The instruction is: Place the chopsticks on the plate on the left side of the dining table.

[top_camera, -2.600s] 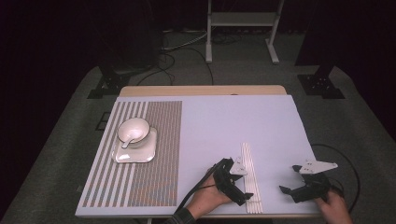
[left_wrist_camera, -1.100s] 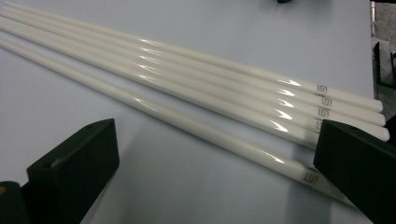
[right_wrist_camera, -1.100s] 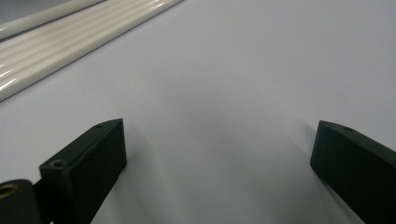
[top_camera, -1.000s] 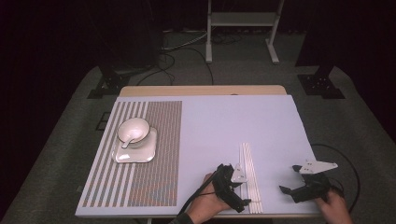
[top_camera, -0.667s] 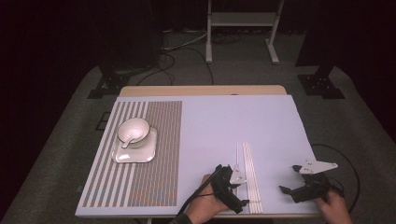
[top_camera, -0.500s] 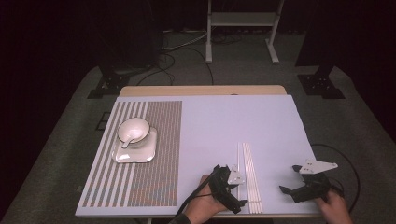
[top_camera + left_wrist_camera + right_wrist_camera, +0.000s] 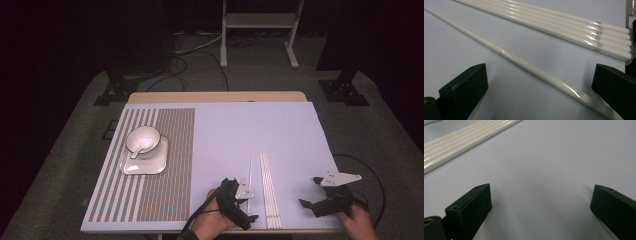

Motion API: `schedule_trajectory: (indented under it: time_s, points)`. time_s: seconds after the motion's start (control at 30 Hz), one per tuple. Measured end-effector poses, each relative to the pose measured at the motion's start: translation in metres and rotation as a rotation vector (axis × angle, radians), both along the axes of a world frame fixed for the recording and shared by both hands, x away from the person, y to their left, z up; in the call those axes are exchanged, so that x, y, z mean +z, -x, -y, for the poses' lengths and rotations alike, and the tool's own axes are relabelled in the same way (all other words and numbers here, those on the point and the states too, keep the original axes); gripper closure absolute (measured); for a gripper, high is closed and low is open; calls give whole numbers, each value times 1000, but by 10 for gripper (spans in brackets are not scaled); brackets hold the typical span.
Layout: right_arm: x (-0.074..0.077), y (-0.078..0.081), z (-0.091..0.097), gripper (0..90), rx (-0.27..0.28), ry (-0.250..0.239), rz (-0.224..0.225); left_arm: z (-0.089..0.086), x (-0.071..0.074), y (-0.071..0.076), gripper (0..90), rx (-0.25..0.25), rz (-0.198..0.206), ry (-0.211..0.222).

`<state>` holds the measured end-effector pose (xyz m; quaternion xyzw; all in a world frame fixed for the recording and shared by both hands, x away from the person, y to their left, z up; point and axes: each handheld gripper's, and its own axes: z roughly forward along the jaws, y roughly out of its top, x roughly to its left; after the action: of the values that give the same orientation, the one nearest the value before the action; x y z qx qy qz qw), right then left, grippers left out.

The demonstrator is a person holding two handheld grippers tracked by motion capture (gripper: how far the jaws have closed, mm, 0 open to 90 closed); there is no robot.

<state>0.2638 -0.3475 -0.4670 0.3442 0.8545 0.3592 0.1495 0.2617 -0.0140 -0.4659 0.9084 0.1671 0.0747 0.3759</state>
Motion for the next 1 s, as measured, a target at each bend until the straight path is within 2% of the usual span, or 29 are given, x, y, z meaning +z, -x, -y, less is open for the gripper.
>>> schedule_trajectory:
  time_s: [1.0]
  points:
    - [0,0,0,22,0,0,-1,-33,2,-1,0,27,-4,-17]
